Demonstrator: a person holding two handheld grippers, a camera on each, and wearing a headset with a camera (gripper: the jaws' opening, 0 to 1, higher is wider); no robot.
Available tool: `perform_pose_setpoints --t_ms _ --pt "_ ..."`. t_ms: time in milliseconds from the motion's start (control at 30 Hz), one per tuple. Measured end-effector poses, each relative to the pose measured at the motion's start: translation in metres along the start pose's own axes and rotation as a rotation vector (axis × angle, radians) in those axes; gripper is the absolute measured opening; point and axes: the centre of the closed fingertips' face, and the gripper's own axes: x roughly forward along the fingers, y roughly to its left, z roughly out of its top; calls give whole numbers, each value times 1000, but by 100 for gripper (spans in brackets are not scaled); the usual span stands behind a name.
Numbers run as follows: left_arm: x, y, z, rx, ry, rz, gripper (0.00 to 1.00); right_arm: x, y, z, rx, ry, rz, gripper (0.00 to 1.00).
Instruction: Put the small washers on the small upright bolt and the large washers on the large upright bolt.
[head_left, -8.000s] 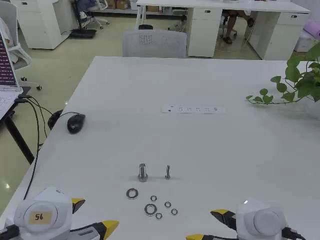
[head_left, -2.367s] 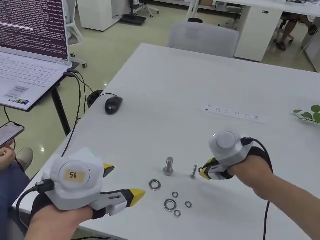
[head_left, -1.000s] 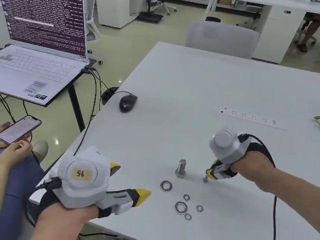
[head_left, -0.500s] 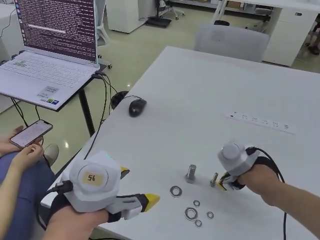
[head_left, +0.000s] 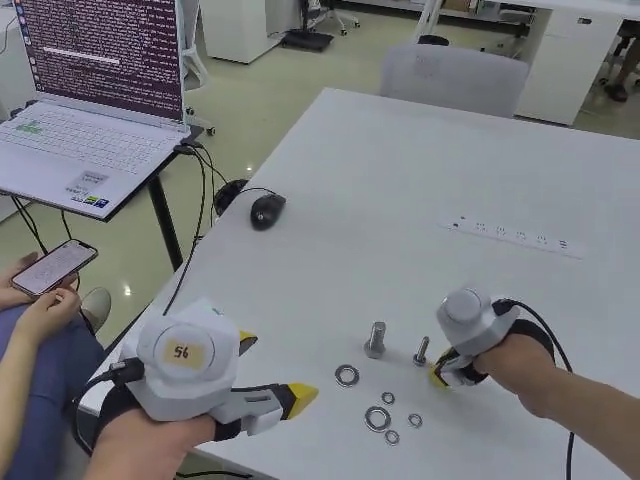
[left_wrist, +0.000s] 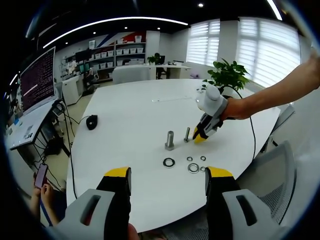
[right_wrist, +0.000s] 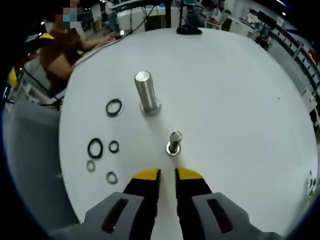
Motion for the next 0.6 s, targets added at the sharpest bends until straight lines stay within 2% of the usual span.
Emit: perform_pose_setpoints --t_ms 167,267,333,400,500,600 --pt "1 -3 1 1 -1 -7 59 -3 11 -8 15 -21 27 15" --pt "3 -6 1 2 -2 -13 59 -2 25 -13 10 -28 76 17" --pt "4 -7 2 5 -2 -16 59 -2 37 -16 -22 -24 111 18" --pt "6 -8 2 10 -1 -20 59 -3 49 -14 -59 -50 145 19" --pt "8 -11 4 13 -2 -27 59 -4 65 -15 -111 -58 183 20" --pt "9 -13 6 20 -2 -34 59 -3 72 -16 -158 -50 190 20"
